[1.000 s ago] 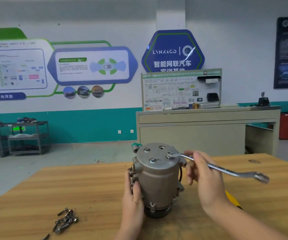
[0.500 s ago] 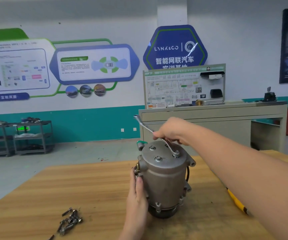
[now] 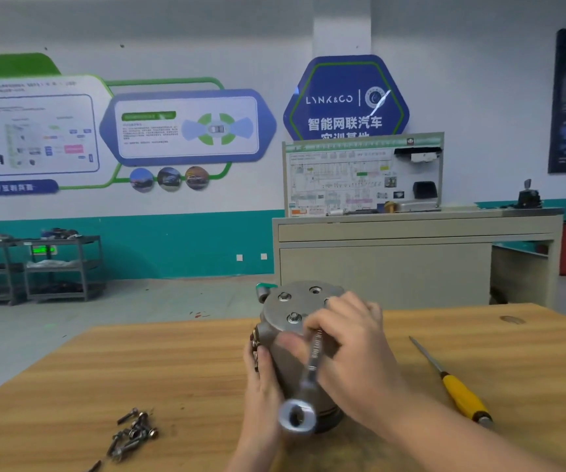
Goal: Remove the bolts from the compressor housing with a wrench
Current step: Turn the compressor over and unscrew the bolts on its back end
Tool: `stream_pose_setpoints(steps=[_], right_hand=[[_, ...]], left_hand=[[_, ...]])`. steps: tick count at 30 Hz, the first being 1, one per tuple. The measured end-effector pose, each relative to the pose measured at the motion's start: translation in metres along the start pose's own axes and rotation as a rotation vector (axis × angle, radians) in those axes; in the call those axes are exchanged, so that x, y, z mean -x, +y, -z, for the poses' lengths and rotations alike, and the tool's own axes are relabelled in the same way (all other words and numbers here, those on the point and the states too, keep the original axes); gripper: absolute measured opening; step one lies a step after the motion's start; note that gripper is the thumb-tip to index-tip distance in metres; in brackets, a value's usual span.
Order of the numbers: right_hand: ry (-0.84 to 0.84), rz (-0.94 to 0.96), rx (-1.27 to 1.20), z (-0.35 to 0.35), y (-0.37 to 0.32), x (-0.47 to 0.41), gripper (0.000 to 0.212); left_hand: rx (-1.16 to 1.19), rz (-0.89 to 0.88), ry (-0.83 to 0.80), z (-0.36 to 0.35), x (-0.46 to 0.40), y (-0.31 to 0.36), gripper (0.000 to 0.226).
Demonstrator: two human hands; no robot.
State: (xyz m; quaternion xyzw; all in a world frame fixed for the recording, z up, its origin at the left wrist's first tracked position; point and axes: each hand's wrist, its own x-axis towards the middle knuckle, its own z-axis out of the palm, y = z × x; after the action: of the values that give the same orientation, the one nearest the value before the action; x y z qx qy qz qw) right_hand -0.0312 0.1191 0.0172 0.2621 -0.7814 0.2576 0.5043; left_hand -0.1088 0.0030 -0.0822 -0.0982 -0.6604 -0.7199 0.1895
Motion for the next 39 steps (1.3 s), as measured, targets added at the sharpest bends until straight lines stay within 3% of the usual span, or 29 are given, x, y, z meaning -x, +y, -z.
stream_pose_setpoints(steps=[3,8,10,15,18,21,26,28,30,33,36,39], right_hand=[[0.124,-0.121,-0.279,0.013,0.013,0.014,0.039],[0.186,-0.653,-0.745,0.027,0.049,0.015,0.037],[0.166,-0.844,-0.888,0.029,0.064,0.006,0.036],[0.036,-1.145,-0.899,0.028,0.082,-0.04,0.025],[-0.151,-1.246,-0.809,0.021,0.083,-0.077,0.026],[-0.365,-1.129,-0.47,0.01,0.075,-0.103,0.026],[-0.7,-0.527,0.209,-0.008,0.039,-0.125,0.028],[-0.735,-0.399,0.323,-0.015,0.025,-0.123,0.027],[-0.696,-0.267,0.379,-0.019,0.014,-0.111,0.029],[-0.565,-0.033,0.365,-0.014,0.002,-0.082,0.03],[-0.436,0.1,0.305,-0.001,-0.001,-0.053,0.038],[-0.259,0.087,0.122,0.013,0.002,-0.019,0.039]], left_hand=[[0.005,-0.056,0.044,0.0,0.005,0.005,0.043],[0.001,-0.107,0.106,-0.007,0.007,0.004,0.059],[-0.008,-0.103,0.128,-0.008,0.007,0.005,0.056],[-0.002,-0.076,0.124,-0.005,0.007,0.011,0.031],[0.015,-0.084,0.098,-0.005,0.009,0.011,0.029],[0.031,-0.066,0.047,-0.003,0.007,0.009,0.04],[0.096,-0.052,-0.145,0.001,0.006,0.008,0.054],[0.105,-0.106,-0.191,0.0,0.005,0.004,0.079],[0.114,-0.141,-0.201,0.001,0.003,0.0,0.102],[0.102,-0.177,-0.202,0.004,0.002,0.0,0.116],[0.078,-0.168,-0.19,0.005,0.001,-0.002,0.11],[0.055,-0.147,-0.178,0.005,0.0,-0.001,0.103]])
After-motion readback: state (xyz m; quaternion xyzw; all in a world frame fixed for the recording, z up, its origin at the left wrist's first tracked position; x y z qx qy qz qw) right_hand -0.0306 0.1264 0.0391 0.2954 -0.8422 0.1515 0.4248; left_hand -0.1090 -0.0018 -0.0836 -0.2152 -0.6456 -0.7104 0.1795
